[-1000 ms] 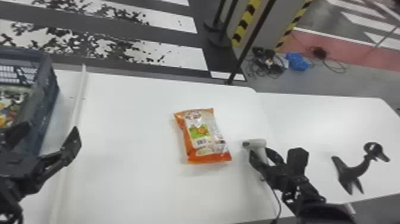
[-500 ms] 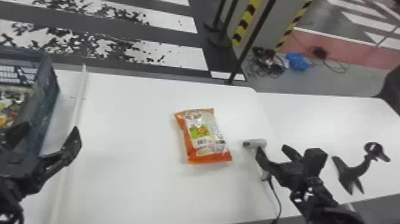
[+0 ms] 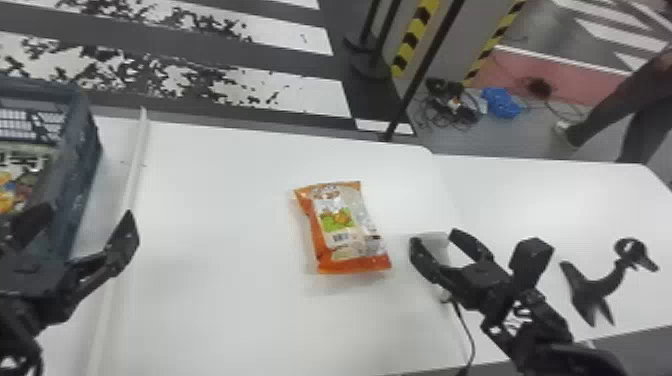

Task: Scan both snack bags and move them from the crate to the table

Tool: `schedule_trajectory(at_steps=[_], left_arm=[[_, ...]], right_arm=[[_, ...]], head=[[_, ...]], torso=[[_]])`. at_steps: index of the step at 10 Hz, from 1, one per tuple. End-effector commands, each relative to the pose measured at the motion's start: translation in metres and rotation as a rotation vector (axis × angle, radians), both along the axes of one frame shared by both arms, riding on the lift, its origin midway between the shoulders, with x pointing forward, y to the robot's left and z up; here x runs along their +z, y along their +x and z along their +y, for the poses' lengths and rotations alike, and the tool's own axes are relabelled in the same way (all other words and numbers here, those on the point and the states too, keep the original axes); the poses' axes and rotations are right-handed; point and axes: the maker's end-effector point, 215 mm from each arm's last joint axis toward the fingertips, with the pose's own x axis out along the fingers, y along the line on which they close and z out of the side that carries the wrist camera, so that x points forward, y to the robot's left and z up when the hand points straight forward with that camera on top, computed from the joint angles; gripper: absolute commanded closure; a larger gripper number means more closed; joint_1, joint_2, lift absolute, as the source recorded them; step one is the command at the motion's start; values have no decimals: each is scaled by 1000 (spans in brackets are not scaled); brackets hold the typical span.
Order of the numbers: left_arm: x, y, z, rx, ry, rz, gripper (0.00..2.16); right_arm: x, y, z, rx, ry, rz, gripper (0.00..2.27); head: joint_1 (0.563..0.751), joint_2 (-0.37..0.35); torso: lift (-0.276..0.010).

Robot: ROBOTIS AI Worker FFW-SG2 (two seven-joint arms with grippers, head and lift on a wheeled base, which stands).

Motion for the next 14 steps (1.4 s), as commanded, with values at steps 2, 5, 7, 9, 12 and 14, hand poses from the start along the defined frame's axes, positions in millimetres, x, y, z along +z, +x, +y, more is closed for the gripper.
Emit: schedule_trajectory(at_steps=[2,5,7,9,12,14], left_arm=[[0,0,0,0,0,-1,80],[1,0,1,0,0,-1,80],[0,0,0,-2,0,0,80],[0,-1,-1,-5,1,3,80],[0,-2,-1,-6,6,8,80],[1,-3,0,-6,9,9,80]], right_arm=[[-18,12,24,63,59,79,120],[-44,15,36,130,96,198,120],[-56,19,42,166,104,242,120],[-61,22,55,233,152,279,120],[-69,34,62,287,141,315,97],[-82,38,61,313,158,381,93]], head=[[695,-282],[695,-248],[695,-243],[695,-224],[695,-211],[695,-207]], torso=[[-88],[-88],[-88],[-88],[-88],[-88]])
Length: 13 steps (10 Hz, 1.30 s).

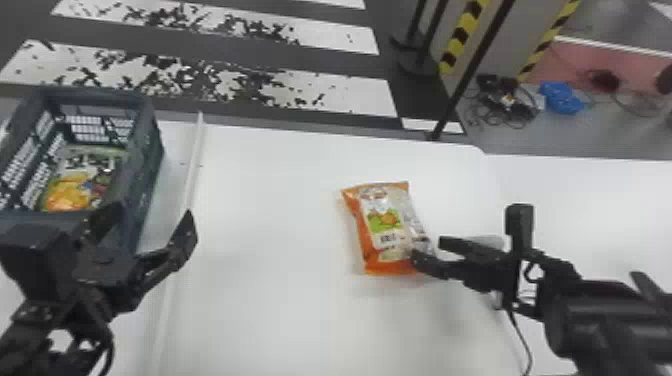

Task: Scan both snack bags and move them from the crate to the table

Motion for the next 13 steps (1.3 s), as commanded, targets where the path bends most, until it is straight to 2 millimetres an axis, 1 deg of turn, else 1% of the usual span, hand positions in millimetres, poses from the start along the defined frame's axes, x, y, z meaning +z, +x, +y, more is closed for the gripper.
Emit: schedule_trajectory(at_steps=[1,2,3,4,5,6,7,8,9,10,11,12,13], left_arm=[[0,-1,2,3,3,0,80],[0,-1,2,3,3,0,80],[0,-1,2,1,3,0,80],[-1,-1,2,3,3,1,80],[0,-1,2,4,2,1,80],[-1,-1,2,4,2,3,80],[-3,-2,3,5,3,6,80],[-2,-2,5,8,4,4,80],[-3,-3,5,10,3,5,80],[-3,-4,5,10,3,7,80],[-4,-4,5,10,3,8,80],[-3,-4,5,10,3,7,80],[-3,-4,5,8,3,7,80]], right_arm=[[-12,2,0,11,3,54,164],[-15,4,3,17,23,65,498],[-13,5,6,23,45,67,1352],[-17,3,4,12,43,87,2260],[-15,1,6,26,51,87,2260],[-9,2,7,28,79,74,2260],[3,2,6,19,111,47,2260],[20,5,3,2,141,10,2260],[40,8,-7,-34,172,-35,2260],[72,13,-29,-89,201,-103,2260],[95,19,-55,-156,208,-155,2260],[114,22,-96,-251,194,-200,2260],[127,22,-133,-328,171,-230,2260]], head=[[695,-205],[695,-202],[695,-198],[695,-195],[695,-195],[695,-195],[695,-193],[695,-192],[695,-193],[695,-198],[695,-216],[695,-229],[695,-271]], torso=[[-88],[-88],[-88],[-88],[-88],[-88],[-88],[-88],[-88],[-88],[-88],[-88],[-88]])
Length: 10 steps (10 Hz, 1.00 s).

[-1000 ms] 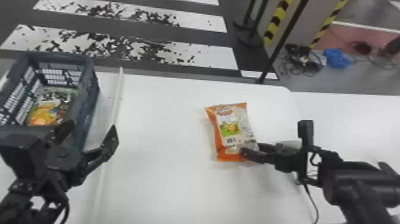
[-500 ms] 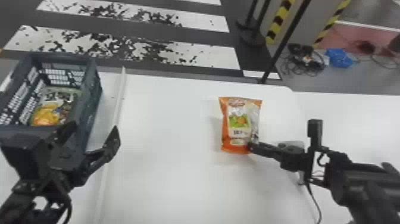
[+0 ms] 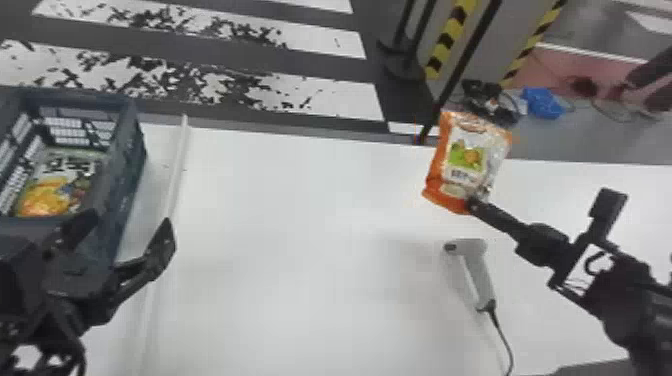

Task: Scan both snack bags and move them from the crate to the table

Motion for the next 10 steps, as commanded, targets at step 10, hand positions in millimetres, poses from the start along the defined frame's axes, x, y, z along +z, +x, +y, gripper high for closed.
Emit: schedule_trajectory(at_steps=[10], left_arm=[[1,1,-2,-3,-3,-3,80]], right_arm=[[-96,-99,-211,-758,-143,233,2256]], head=[[695,-350]], torso=[[-88]])
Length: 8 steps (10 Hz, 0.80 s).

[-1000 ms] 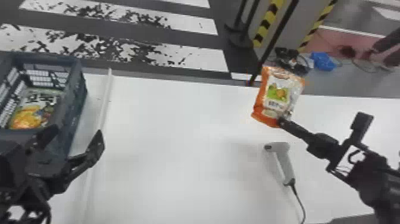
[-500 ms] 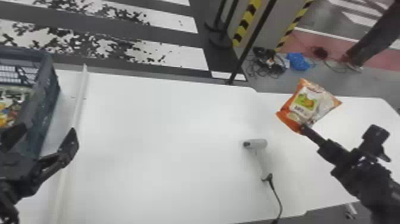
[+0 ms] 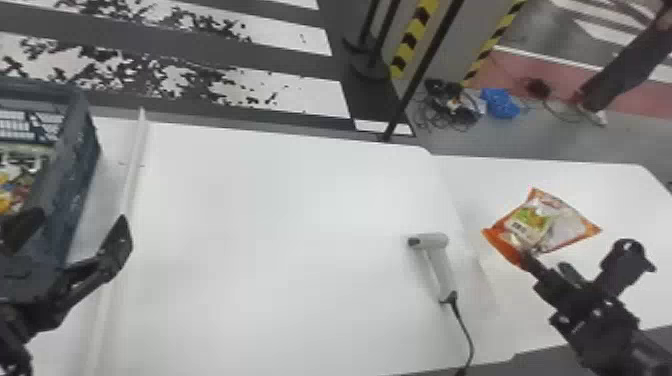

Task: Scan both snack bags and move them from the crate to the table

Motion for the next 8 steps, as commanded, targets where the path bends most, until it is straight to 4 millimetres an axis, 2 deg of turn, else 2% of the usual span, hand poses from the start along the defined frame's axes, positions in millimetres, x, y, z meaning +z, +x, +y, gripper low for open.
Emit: schedule_trajectory(at_steps=[1,2,4,7,8], left_arm=[[0,0,0,-1,0,0,80],[-1,-1,0,-1,0,1,80],[-2,-2,0,1,0,6,80],[-1,-2,1,2,1,3,80],[0,-2,1,4,-1,1,80]], right_arm=[[-25,-7,5,-15,20,42,2034],[-36,-9,10,-16,34,61,1740],[-37,-4,9,-31,-1,41,16],[-3,5,-9,-63,-100,-41,49],[28,9,-7,-61,-171,-126,56]], head=[[695,-350],[695,-350],[695,-350],[695,-350],[695,-350]], torso=[[-88],[-88],[-88],[-88],[-88]])
